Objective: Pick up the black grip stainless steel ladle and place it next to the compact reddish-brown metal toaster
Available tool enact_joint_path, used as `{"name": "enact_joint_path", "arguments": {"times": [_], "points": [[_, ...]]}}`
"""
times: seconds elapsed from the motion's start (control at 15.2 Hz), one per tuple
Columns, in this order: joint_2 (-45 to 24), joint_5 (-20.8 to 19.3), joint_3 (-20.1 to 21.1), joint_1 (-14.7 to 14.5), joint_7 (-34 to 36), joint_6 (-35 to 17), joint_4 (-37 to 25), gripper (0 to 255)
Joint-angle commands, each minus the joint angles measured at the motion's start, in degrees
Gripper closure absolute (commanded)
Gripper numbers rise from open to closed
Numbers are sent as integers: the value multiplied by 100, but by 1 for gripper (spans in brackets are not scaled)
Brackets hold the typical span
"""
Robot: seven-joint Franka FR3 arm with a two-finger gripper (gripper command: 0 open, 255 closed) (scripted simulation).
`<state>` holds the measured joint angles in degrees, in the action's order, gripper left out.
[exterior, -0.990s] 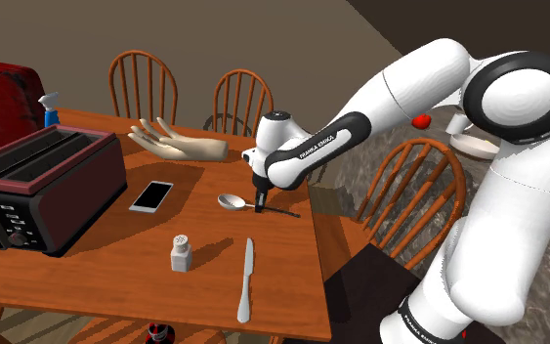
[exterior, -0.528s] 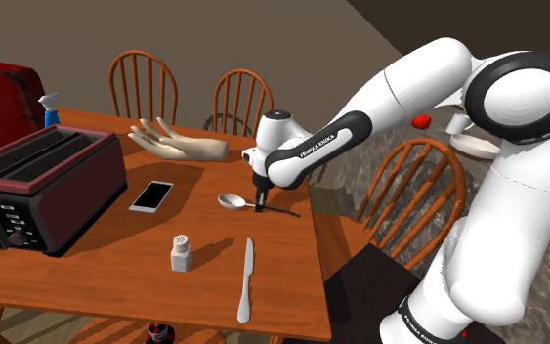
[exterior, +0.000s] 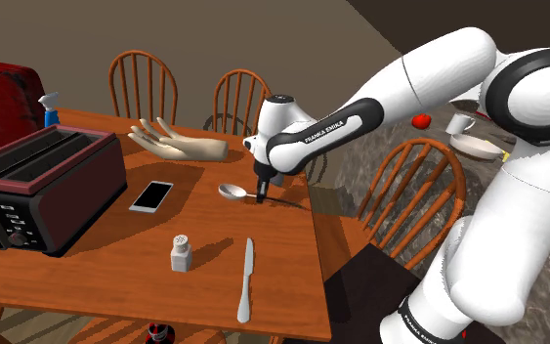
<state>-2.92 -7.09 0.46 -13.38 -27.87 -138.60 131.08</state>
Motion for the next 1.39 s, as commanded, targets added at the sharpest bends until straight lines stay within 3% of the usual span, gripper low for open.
{"name": "enact_joint_path", "arguments": {"times": [0.0,1.32], "points": [[104,21,4,-2,-22,150,-45,255],[833,163,19,-21,-204,1669,-841,255]]}}
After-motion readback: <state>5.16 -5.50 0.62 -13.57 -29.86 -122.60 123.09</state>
